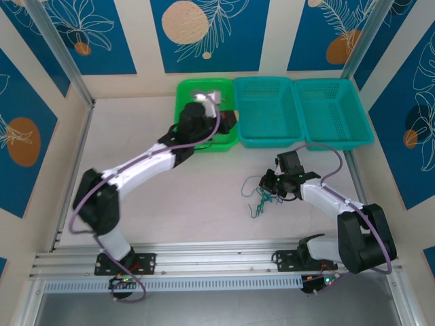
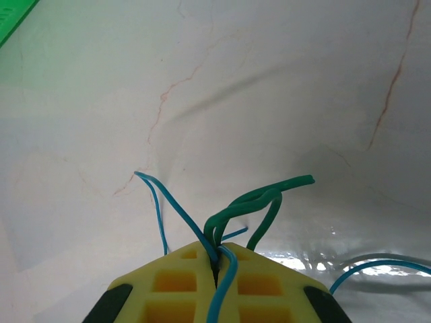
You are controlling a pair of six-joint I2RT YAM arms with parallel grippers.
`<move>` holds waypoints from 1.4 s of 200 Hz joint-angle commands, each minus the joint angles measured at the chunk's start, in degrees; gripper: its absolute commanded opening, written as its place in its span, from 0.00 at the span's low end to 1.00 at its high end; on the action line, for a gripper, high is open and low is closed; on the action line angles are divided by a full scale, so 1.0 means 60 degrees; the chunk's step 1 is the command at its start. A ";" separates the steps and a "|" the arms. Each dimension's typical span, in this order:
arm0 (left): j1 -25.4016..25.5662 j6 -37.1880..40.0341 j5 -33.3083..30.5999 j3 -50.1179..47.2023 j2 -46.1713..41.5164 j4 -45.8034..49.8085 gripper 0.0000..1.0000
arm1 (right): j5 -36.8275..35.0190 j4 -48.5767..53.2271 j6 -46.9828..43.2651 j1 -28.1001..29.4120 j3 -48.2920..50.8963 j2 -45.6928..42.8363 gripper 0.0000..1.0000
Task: Untangle the cables
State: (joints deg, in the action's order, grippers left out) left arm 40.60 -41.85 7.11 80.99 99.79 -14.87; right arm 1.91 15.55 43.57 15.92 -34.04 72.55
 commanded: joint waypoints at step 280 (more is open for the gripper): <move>0.0421 0.7910 -0.1035 1.0300 0.2554 1.1726 1.00 | -0.0196 0.0279 -0.0643 0.0027 -0.0220 -0.1277 0.00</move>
State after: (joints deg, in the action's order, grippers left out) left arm 42.68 0.23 -1.93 152.99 125.14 53.12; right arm -2.28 20.18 42.11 16.01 -34.28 64.29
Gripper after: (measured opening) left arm 0.998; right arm 0.070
